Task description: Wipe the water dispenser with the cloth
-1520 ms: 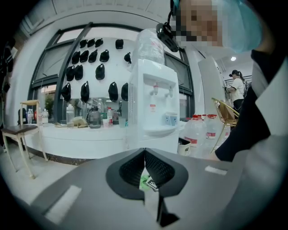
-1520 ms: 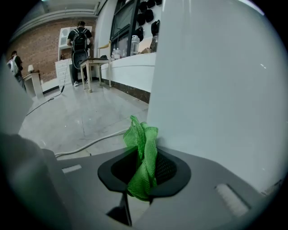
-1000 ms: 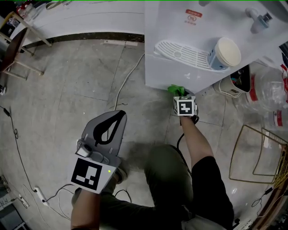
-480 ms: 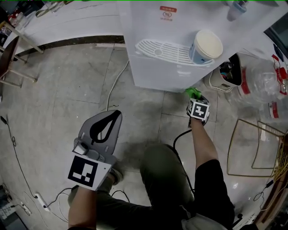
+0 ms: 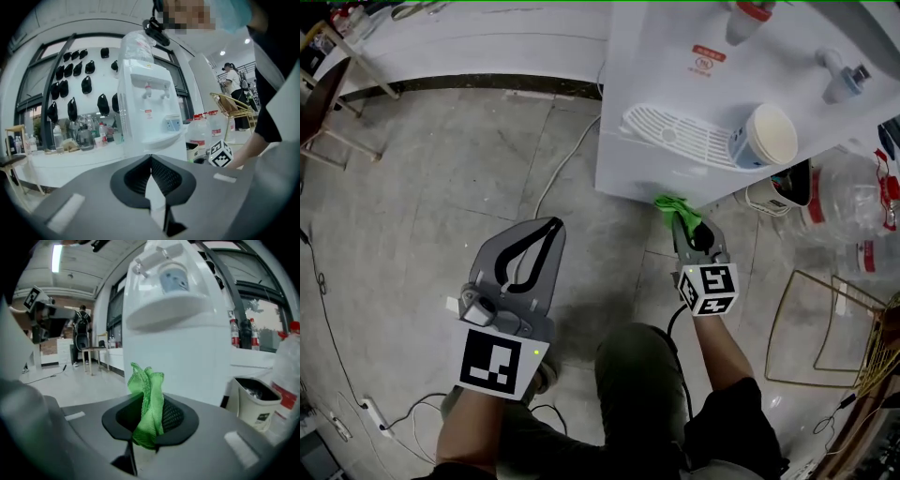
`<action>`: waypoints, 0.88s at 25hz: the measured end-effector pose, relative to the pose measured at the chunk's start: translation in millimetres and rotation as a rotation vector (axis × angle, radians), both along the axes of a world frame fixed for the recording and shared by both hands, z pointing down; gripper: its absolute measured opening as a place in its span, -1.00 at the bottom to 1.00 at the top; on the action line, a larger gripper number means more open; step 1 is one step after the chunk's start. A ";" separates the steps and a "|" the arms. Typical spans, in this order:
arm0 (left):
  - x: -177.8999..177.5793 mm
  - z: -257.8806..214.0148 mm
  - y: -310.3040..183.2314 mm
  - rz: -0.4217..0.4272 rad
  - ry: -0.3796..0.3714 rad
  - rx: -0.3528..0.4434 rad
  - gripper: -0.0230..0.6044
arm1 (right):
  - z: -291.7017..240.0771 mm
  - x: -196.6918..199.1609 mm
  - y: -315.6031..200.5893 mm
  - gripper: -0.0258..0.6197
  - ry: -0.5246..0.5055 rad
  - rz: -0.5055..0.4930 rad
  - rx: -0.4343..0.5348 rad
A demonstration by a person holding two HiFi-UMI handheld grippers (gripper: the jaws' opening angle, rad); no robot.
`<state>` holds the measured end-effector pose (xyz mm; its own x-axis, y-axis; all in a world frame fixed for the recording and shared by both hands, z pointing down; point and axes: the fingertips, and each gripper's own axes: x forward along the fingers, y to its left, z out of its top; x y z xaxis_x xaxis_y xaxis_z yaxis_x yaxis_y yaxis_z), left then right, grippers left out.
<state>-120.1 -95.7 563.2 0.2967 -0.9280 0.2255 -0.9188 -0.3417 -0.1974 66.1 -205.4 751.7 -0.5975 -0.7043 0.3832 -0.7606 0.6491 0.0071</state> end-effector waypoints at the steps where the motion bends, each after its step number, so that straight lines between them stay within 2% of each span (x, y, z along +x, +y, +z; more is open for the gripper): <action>1: -3.7 -2.5 -4.6 -0.001 -0.002 0.030 -0.92 | -16.1 -14.0 7.5 -0.67 -0.023 -0.026 0.026; 3: -10.5 -5.0 -12.9 -0.001 0.001 0.082 -0.92 | -44.1 -34.6 23.0 -0.67 -0.059 -0.056 0.055; 6: -24.4 4.9 -14.8 -0.003 -0.007 0.105 -0.92 | -76.3 -55.5 46.9 -0.67 -0.078 -0.069 0.050; 9: -36.5 28.3 -4.7 -0.011 -0.044 0.071 -0.92 | -100.2 -64.5 66.5 -0.67 -0.026 -0.075 0.090; 12: -40.4 48.4 18.4 -0.006 -0.087 0.019 -0.92 | -126.5 -57.5 78.6 -0.67 0.026 -0.012 0.121; 15: -39.7 48.5 45.0 -0.040 -0.108 0.001 -0.92 | -158.9 -49.3 95.4 -0.67 0.044 0.039 0.098; 17: -38.7 42.2 61.0 -0.085 -0.091 -0.014 -0.92 | -179.6 -46.3 110.4 -0.67 0.053 0.041 0.060; 22: -21.9 -1.7 92.5 -0.131 -0.001 -0.084 -0.92 | -226.1 -38.1 160.9 -0.67 0.094 -0.043 -0.074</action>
<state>-142.0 -3.2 561.5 0.1744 -0.9364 0.3045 -0.9563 -0.2348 -0.1742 28.0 -44.6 525.7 -0.5858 -0.6463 0.4890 -0.7302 0.6827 0.0276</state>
